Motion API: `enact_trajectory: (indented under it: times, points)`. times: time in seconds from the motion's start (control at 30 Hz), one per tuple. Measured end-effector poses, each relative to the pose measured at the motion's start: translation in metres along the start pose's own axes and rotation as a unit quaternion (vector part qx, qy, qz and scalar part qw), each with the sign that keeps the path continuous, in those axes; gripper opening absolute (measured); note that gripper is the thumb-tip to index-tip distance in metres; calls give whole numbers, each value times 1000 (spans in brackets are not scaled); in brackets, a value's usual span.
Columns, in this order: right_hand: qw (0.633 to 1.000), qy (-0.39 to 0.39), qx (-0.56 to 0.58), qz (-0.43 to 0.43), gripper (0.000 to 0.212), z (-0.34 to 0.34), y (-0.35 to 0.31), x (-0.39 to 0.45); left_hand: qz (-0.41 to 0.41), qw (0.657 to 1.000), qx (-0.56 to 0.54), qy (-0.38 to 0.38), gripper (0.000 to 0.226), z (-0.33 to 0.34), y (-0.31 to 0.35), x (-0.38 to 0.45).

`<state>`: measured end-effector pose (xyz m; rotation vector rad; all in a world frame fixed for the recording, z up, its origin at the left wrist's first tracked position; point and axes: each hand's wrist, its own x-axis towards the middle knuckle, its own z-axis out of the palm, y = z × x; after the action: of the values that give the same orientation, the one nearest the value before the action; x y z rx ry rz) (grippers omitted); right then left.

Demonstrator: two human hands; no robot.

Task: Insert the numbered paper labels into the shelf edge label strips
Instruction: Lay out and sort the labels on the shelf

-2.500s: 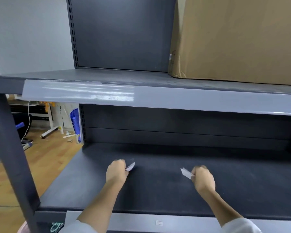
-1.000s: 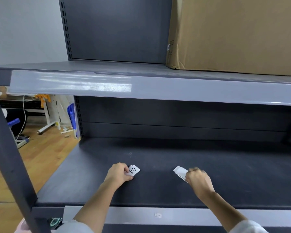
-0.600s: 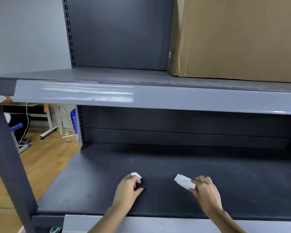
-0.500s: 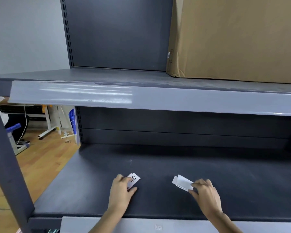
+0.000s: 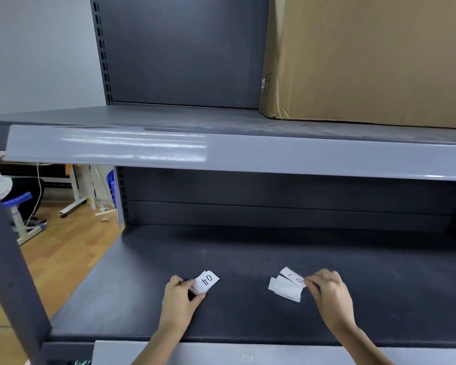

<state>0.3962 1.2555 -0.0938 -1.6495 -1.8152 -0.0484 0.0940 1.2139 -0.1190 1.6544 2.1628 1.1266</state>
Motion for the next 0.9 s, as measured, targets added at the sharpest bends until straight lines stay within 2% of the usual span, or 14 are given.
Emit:
enact_trajectory:
  times: [0.07, 0.17, 0.27, 0.4, 0.57, 0.67, 0.73, 0.8, 0.9]
  points:
    - [991, -19, 92, 95, 13, -6, -7, 8, -2, 1000, 0, -2, 32, 1, -1, 1]
    - [945, -106, 205, 233, 26, -7, -3, 21, -4, 1000, 0, -6, 31, 1, -2, 2]
    - [927, -146, 178, 295, 27, -2, 4, 22, 0, 1000, -1, 1, 35, 3, -3, 3]
    - [922, -138, 154, 327, 27, 4, 8, 21, -3, 1000, 2, -5, 33, 3, -3, 4]
    - [924, -104, 152, 336, 24, 4, 12, 29, -15, 1000, -4, -15, 32, 2, -4, 5]
    - [936, -90, 102, 326, 37, 0, 12, 25, -21, 1000, -10, -19, 36, 1, -4, 6]
    - [954, -93, 63, 277, 32, -1, 10, 22, -23, 999, -15, -21, 37, 1, -3, 6]
    - [971, -128, 40, 198, 17, -2, 5, 19, -25, 999, -15, -22, 37, 1, -3, 6]
    - [976, -204, 39, 63, 24, -2, 0, 17, -27, 999, -17, -26, 37, 1, -2, 6]
